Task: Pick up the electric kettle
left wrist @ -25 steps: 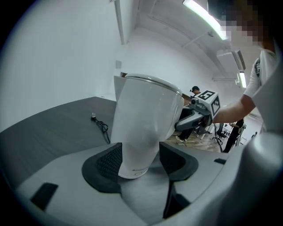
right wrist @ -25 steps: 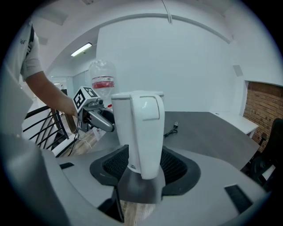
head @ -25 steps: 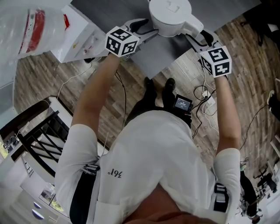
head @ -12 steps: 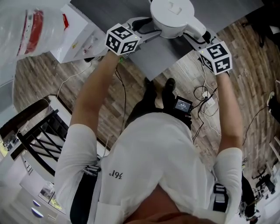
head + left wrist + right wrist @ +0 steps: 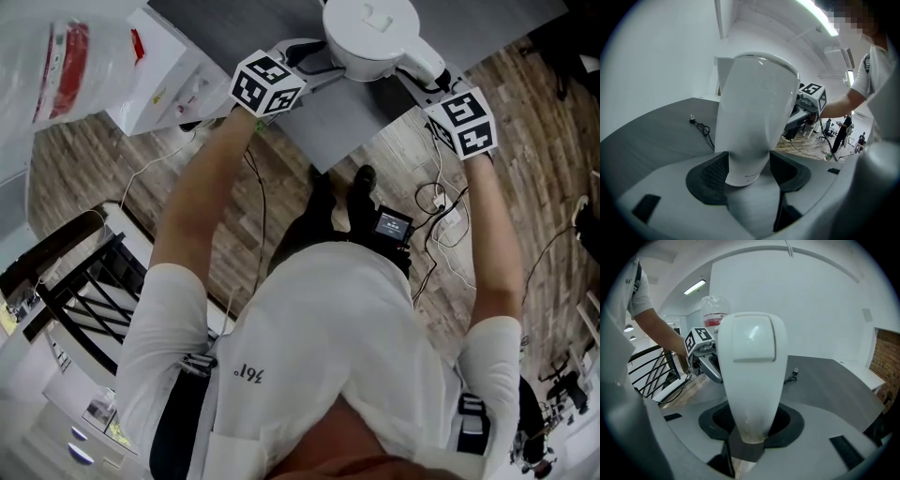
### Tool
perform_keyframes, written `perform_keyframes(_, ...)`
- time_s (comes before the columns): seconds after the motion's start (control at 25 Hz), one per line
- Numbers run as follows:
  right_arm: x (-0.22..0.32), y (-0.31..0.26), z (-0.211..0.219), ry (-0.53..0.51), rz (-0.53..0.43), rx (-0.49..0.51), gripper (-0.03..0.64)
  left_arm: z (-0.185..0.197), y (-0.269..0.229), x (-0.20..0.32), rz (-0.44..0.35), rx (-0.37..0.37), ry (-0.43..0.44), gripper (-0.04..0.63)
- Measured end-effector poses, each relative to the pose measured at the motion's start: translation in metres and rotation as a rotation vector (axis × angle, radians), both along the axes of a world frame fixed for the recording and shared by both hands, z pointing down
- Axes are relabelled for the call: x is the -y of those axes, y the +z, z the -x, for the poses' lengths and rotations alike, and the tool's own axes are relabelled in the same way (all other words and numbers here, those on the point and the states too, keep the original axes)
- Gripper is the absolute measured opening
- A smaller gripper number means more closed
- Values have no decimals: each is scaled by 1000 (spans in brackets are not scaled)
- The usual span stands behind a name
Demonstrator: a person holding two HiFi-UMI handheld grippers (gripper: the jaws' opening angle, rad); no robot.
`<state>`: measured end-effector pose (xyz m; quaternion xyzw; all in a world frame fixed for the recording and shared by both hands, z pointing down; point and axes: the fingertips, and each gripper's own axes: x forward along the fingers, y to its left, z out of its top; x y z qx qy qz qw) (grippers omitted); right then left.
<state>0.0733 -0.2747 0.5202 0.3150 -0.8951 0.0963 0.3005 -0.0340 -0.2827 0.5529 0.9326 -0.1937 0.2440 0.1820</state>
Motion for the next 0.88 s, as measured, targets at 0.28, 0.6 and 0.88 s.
perform_keyframes(0.28, 1, 5, 3, -1, 1, 7, 146, -2, 1, 2, 4, -13, 8, 259)
perform_keyframes(0.6, 0, 4, 2, -4, -10, 22, 135, -3, 0, 2, 7, -32, 5, 259)
perform_keyframes(0.88, 0, 4, 3, -2, 2, 59, 133, -2, -1, 3, 11, -26, 27, 259)
